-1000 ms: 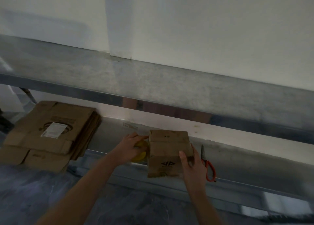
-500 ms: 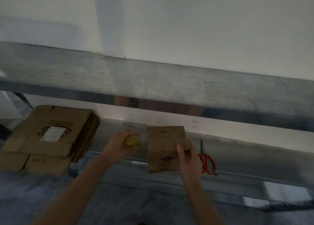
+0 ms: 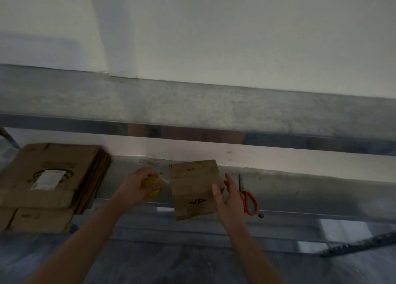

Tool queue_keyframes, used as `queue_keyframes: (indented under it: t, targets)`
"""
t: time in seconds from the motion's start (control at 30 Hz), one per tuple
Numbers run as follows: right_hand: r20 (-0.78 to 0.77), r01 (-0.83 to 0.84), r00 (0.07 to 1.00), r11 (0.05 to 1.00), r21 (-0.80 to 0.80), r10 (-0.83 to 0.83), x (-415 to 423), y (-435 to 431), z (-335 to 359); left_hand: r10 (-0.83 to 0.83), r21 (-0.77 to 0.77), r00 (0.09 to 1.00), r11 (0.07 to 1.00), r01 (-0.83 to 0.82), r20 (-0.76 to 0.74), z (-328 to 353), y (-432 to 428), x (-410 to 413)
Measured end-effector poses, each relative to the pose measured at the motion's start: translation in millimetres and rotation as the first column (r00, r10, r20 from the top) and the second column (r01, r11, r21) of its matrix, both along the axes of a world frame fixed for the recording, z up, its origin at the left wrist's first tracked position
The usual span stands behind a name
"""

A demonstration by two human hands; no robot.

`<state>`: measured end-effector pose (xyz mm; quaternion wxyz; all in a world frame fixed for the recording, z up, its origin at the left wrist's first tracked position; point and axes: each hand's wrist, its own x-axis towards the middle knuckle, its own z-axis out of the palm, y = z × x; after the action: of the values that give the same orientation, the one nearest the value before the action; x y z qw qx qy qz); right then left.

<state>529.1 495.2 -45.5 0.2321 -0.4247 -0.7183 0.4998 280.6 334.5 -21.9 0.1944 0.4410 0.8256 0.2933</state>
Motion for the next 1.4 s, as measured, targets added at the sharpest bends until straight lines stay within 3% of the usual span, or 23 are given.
queue_keyframes:
  t: [0.1, 0.2, 0.3, 0.4, 0.53, 0.7, 0.93, 1.03, 1.17, 1.4]
  targets:
    - [0.016, 0.018, 1.0, 1.0, 0.011, -0.018, 22, 11, -11, 0.011, -0.014, 0.999, 1.0, -0.012, -0.037, 2, 6, 0]
    - [0.209, 0.02, 0.976, 0.98, 0.196, -0.061, 53, 31, -35, 0.007, -0.017, 0.999, 1.0, -0.008, -0.045, 3, 9, 2]
    - [0.502, -0.108, 0.862, 0.94, 0.323, -0.074, 75, 56, -62, 0.029, -0.028, 0.999, 0.999, -0.03, -0.043, 3, 8, 5]
    - [0.663, -0.232, 0.748, 0.929, 0.288, -0.018, 79, 78, -78, 0.059, -0.043, 0.997, 0.997, -0.061, -0.039, 0, 6, 7]
    - [0.734, -0.297, 0.679, 0.913, 0.279, -0.003, 70, 89, -88, 0.09, -0.053, 0.995, 0.994, -0.093, -0.052, -1, 5, 11]
    - [0.798, -0.268, 0.59, 0.903, 0.336, -0.122, 53, 94, -93, 0.133, -0.043, 0.99, 0.99, -0.135, -0.045, 0, 4, 12]
    - [0.868, -0.27, 0.482, 0.921, 0.281, -0.123, 48, 105, -91, 0.181, -0.048, 0.982, 0.982, -0.184, -0.053, 5, 2, 14]
    - [0.862, -0.251, 0.5, 0.939, 0.235, -0.082, 49, 112, -84, 0.175, -0.044, 0.984, 0.983, -0.176, -0.031, 8, 0, 12]
    - [0.795, -0.106, 0.601, 0.976, 0.188, -0.088, 59, 103, -59, 0.128, -0.048, 0.992, 0.991, -0.128, -0.014, 12, -2, 3]
    - [0.597, 0.094, 0.731, 0.915, 0.392, -0.331, 90, 5, 7, -0.036, -0.029, 0.999, 0.999, 0.038, 0.037, 16, -6, -18]
